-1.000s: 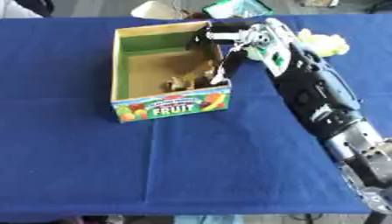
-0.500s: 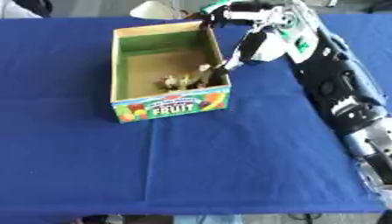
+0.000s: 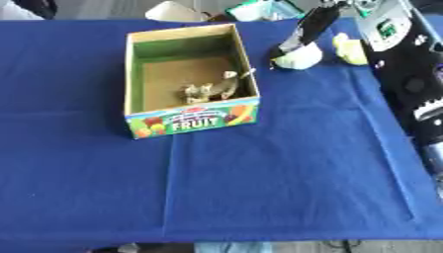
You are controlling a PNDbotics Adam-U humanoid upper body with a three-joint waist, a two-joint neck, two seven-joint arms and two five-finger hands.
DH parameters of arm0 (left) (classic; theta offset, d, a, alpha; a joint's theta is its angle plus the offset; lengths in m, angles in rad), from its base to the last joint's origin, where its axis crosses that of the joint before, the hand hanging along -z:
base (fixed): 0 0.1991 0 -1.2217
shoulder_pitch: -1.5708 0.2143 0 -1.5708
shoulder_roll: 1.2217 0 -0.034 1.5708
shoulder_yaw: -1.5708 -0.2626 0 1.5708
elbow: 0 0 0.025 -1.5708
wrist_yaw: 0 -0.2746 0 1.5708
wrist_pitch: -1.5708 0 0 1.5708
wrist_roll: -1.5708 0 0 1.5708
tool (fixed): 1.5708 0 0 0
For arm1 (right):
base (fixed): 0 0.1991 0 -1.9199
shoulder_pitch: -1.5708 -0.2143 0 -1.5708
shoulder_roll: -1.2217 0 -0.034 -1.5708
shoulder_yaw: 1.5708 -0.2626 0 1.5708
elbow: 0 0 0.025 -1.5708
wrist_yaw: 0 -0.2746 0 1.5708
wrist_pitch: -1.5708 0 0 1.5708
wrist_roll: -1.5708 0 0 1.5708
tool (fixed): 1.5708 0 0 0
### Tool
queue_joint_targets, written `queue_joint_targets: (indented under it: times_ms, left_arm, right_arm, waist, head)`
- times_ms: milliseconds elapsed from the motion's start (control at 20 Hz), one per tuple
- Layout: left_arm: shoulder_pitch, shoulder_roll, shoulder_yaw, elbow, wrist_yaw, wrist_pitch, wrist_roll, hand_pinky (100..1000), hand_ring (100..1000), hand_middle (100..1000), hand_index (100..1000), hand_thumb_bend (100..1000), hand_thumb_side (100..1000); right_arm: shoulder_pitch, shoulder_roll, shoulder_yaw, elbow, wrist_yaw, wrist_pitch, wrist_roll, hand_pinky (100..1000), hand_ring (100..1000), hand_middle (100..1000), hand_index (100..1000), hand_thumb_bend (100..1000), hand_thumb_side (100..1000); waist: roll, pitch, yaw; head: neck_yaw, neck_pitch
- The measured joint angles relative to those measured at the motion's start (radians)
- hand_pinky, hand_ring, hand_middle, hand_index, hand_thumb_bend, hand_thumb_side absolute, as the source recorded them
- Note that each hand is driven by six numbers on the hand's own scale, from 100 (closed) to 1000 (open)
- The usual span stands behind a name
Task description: Pick up objects on the table and place them in the box.
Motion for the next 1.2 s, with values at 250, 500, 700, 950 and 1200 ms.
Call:
queue_joint_targets:
  times_ms: [250, 500, 700, 950, 1200]
  left_arm:
    - [0.003, 0.001, 0.006, 0.000, -0.001, 0.002, 0.004, 543, 623, 652, 775, 331, 608]
    - [0.003, 0.001, 0.006, 0.000, -0.001, 0.002, 0.005, 543, 623, 652, 775, 330, 609]
    - [0.003, 0.001, 0.006, 0.000, -0.001, 0.001, 0.006, 543, 623, 653, 775, 330, 609]
    - [0.003, 0.001, 0.006, 0.000, -0.001, 0.001, 0.006, 544, 623, 653, 775, 329, 608]
    - [0.003, 0.001, 0.006, 0.000, -0.001, 0.001, 0.006, 544, 624, 653, 775, 329, 609]
  right_arm:
    - [0.013, -0.045, -0.035, 0.004, -0.053, 0.021, 0.021, 865, 882, 842, 891, 644, 315]
    - [0.041, -0.101, -0.115, 0.031, -0.058, 0.021, 0.021, 861, 877, 834, 888, 634, 315]
    - [0.048, -0.115, -0.162, 0.073, -0.036, 0.027, 0.006, 854, 869, 822, 881, 624, 316]
    - [0.058, -0.125, -0.214, 0.131, -0.017, 0.060, -0.045, 847, 860, 805, 868, 608, 322]
    - [0.062, -0.132, -0.240, 0.175, -0.012, 0.091, -0.109, 842, 852, 794, 860, 604, 321]
  waist:
    - [-0.005, 0.000, -0.019]
    - [0.001, 0.000, -0.014]
    - [0.004, 0.000, -0.014]
    - [0.009, 0.003, -0.013]
    - [0.013, 0.006, -0.011]
  head:
    - [0.013, 0.000]
    - [0.013, 0.000]
    - [0.013, 0.000]
    - [0.009, 0.000]
    - [0.007, 0.000]
